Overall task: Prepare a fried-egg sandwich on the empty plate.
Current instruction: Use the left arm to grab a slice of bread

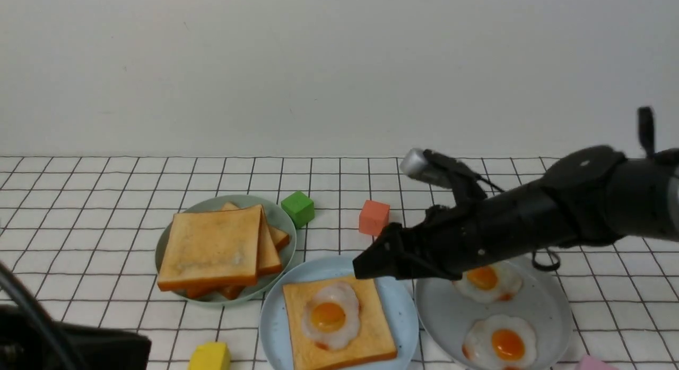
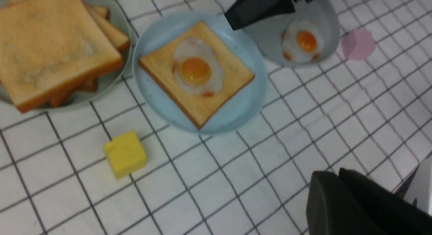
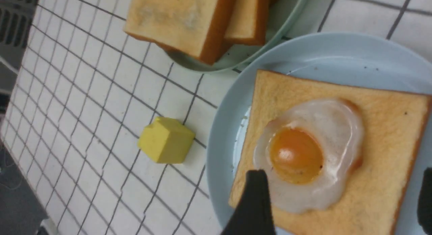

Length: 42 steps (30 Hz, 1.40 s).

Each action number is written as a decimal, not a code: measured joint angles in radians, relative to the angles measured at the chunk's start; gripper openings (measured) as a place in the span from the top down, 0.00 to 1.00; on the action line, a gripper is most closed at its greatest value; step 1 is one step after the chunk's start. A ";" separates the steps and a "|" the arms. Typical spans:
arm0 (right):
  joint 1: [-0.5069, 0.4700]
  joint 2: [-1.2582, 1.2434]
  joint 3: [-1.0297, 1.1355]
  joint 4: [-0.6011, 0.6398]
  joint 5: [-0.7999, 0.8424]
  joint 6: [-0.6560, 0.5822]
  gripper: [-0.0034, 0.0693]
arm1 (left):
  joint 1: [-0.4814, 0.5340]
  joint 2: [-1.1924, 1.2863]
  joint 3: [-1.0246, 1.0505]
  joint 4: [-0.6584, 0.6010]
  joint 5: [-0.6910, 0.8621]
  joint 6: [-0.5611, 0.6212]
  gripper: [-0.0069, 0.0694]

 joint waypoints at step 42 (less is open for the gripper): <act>0.187 -0.814 0.167 -0.827 0.238 0.762 0.17 | 0.765 1.155 -0.263 -0.654 -0.212 0.682 0.32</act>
